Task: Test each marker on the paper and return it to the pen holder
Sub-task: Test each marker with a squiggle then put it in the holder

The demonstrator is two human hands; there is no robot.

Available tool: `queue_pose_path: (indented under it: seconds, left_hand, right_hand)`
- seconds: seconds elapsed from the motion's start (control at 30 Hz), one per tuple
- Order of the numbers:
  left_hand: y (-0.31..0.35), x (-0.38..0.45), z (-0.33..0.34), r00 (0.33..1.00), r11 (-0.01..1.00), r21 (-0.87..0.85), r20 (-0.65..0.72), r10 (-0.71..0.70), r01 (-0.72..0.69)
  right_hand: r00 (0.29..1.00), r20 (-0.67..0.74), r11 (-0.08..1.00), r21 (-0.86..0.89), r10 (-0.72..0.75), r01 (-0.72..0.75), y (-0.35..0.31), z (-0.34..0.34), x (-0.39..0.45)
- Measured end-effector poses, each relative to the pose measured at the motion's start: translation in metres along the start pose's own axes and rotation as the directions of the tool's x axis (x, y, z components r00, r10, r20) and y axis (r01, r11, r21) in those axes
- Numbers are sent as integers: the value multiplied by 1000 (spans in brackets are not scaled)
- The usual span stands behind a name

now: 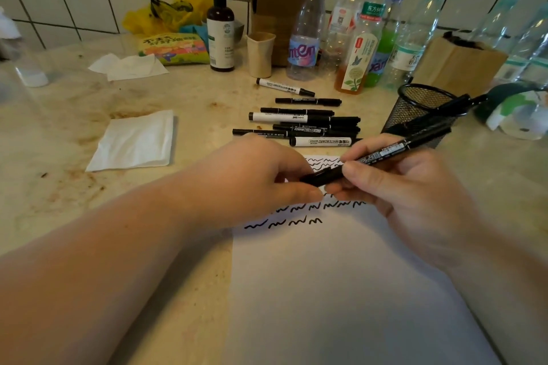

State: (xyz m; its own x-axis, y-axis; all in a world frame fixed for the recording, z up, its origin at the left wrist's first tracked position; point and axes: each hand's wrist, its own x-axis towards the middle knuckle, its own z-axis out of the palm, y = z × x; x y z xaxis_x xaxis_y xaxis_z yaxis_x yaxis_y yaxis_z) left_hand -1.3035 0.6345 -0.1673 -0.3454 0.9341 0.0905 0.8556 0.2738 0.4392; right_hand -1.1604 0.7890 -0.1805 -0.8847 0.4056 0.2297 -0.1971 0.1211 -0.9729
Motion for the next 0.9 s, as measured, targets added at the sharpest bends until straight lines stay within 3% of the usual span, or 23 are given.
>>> queue_pose_path:
  seconds: [0.23,0.43,0.53,0.6,0.67,0.77,0.9]
  left_hand:
    - [5,0,4,997,997,-40,-38,68,-70]
    - [3,0,-6,982,951,-308,169,87,-31]
    - [-10,-5,-13,972,939,-342,228,56,26]
    - [-15,-6,-15,985,924,-375,173,-10,75]
    - [-12,-3,-12,994,941,-325,88,-70,95]
    - [-4,-1,-6,991,984,-114,21,-134,136]
    - [-8,1,-4,989,989,21,0,-146,146]
  right_hand:
    - [998,64,999,-35,29,-27,1,2,-1]
    - [989,133,992,-99,-69,83,-3,-2,-4]
    - [992,-45,993,-18,-120,119,-6,-19,-2]
    - [989,-117,995,4,-94,95,-6,-28,0]
    - [995,-96,1000,-31,-5,2,-4,-26,0]
    - [992,-24,987,-104,125,-126,-1,-18,-2]
    - [982,-107,968,-183,156,-174,1,-17,-2]
